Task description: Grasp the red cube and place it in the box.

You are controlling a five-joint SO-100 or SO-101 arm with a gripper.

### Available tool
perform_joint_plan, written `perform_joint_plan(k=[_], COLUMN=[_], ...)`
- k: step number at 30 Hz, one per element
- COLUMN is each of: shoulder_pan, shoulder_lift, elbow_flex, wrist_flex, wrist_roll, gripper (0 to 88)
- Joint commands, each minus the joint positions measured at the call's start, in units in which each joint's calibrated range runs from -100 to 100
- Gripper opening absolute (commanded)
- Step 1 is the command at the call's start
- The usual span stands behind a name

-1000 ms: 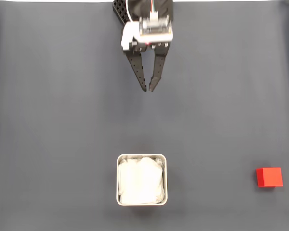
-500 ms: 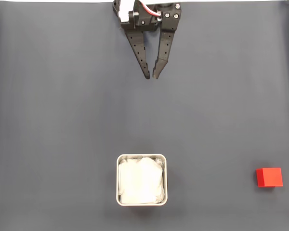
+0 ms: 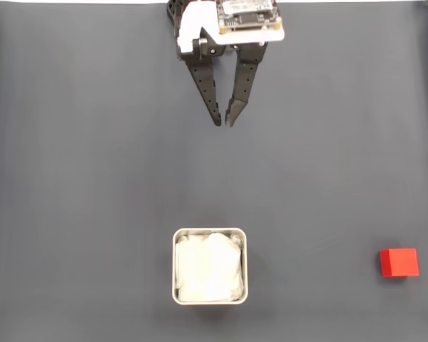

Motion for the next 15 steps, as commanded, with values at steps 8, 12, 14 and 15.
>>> perform_joint_plan(k=[8,12,14,15], shoulder_pan=[-6.38,-9.08,-10.15,-10.71], shoulder_lift=[4.05,5.96,7.09,7.69], elbow_flex=[-2.14,-2.14,-2.41,-2.78], wrist_flex=[-3.29,-5.34,-6.33,-6.57], wrist_roll=[0.24,0.88,1.12,1.17], gripper=[0.0,0.0,0.0,0.0])
